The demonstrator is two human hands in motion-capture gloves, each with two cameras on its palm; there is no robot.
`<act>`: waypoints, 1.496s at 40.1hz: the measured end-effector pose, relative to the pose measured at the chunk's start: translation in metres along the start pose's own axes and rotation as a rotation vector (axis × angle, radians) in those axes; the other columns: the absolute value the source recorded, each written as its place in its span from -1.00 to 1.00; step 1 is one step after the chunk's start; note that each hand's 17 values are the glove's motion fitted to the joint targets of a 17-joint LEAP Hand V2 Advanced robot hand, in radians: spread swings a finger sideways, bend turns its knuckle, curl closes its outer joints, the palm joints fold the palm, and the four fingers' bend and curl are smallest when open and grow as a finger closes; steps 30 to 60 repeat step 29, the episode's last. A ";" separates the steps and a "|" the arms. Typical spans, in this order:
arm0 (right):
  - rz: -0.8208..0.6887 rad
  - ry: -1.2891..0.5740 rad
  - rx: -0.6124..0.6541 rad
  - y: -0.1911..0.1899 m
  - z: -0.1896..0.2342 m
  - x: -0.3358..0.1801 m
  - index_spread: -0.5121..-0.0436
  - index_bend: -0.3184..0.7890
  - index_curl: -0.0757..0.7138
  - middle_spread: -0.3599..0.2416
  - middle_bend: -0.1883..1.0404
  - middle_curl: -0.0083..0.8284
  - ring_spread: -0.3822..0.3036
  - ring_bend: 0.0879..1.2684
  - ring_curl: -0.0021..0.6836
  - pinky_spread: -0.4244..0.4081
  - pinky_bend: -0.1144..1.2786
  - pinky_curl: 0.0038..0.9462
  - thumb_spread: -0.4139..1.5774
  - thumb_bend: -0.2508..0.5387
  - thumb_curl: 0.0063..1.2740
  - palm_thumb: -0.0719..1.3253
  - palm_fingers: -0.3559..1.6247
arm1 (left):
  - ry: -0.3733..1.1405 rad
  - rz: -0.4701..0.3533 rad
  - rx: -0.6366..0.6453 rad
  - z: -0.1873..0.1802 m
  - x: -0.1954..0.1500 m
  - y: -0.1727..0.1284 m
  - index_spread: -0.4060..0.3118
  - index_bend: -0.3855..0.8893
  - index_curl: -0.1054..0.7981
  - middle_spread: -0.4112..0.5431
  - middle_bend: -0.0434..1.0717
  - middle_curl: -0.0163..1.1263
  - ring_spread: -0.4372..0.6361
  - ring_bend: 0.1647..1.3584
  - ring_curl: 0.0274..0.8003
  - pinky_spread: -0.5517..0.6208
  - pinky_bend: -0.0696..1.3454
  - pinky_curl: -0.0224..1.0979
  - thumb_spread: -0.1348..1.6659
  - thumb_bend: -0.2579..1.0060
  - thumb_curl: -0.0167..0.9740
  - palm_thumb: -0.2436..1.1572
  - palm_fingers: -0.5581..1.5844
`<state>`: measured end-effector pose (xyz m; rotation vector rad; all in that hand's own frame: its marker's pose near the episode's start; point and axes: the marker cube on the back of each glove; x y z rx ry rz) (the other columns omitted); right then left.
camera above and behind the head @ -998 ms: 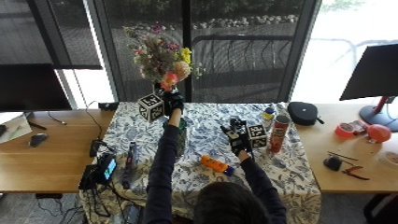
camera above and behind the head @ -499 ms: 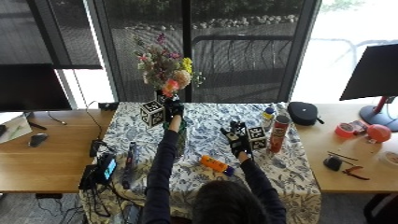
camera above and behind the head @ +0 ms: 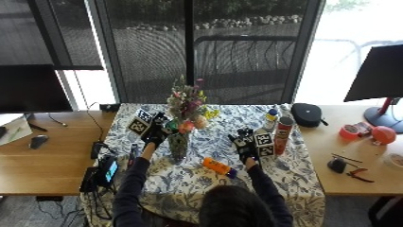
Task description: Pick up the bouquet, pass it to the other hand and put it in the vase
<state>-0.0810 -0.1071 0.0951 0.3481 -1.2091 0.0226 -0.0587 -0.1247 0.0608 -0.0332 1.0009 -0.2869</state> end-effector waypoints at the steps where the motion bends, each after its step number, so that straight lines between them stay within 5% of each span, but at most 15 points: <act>1: -0.005 -0.029 -0.025 0.003 0.000 -0.002 0.02 -0.12 0.00 0.31 -0.43 -0.30 0.37 -0.51 -0.10 0.61 -0.16 -0.28 0.46 -0.41 -0.48 0.19 -0.38 | -0.012 0.063 0.028 -0.004 -0.005 -0.006 0.23 -0.48 0.37 0.37 -0.78 0.02 0.36 -0.57 0.01 0.58 -0.47 -0.24 0.18 -0.68 -0.03 0.12 -0.80; 6: 0.103 -0.082 -0.082 0.015 -0.002 -0.007 0.04 -0.11 0.02 0.33 -0.43 -0.31 0.37 -0.52 -0.10 0.61 -0.16 -0.28 0.46 -0.41 -0.48 0.20 -0.38 | -0.026 0.092 0.093 -0.023 -0.014 0.000 0.35 -0.42 0.14 0.61 -0.74 -0.13 0.60 -0.55 -0.09 0.70 -0.45 -0.27 0.17 -0.65 -0.07 0.13 -0.79; 15: 0.278 0.101 0.074 0.000 -0.015 0.014 0.06 -0.12 0.03 0.34 -0.43 -0.31 0.39 -0.52 -0.10 0.61 -0.17 -0.28 0.46 -0.42 -0.48 0.20 -0.38 | -0.038 0.024 0.257 -0.057 0.004 0.023 0.45 -0.33 -0.13 0.78 -0.71 -0.29 0.81 -0.55 -0.16 0.79 -0.47 -0.30 0.19 -0.61 -0.12 0.21 -0.75; 22: -0.088 0.358 0.332 -0.028 -0.029 0.030 0.07 -0.12 0.04 0.35 -0.43 -0.32 0.40 -0.52 -0.09 0.61 -0.18 -0.27 0.46 -0.42 -0.48 0.20 -0.38 | -0.037 0.049 0.300 -0.068 0.018 0.033 0.48 -0.29 -0.24 0.79 -0.69 -0.38 0.87 -0.55 -0.19 0.81 -0.49 -0.33 0.21 -0.62 -0.15 0.26 -0.71; 29: 0.164 0.187 0.158 -0.010 -0.019 0.005 0.08 -0.11 0.06 0.35 -0.44 -0.33 0.41 -0.53 -0.10 0.61 -0.19 -0.27 0.46 -0.41 -0.48 0.21 -0.37 | -0.029 0.064 0.336 -0.076 0.021 0.030 0.49 -0.26 -0.31 0.78 -0.66 -0.44 0.88 -0.56 -0.23 0.82 -0.52 -0.34 0.23 -0.62 -0.18 0.30 -0.68; 60: 0.164 0.187 0.158 -0.010 -0.019 0.005 0.08 -0.11 0.06 0.35 -0.44 -0.33 0.41 -0.53 -0.10 0.61 -0.19 -0.27 0.46 -0.41 -0.48 0.21 -0.37 | -0.029 0.064 0.336 -0.076 0.021 0.030 0.49 -0.26 -0.31 0.78 -0.66 -0.44 0.88 -0.56 -0.23 0.82 -0.52 -0.34 0.23 -0.62 -0.18 0.30 -0.68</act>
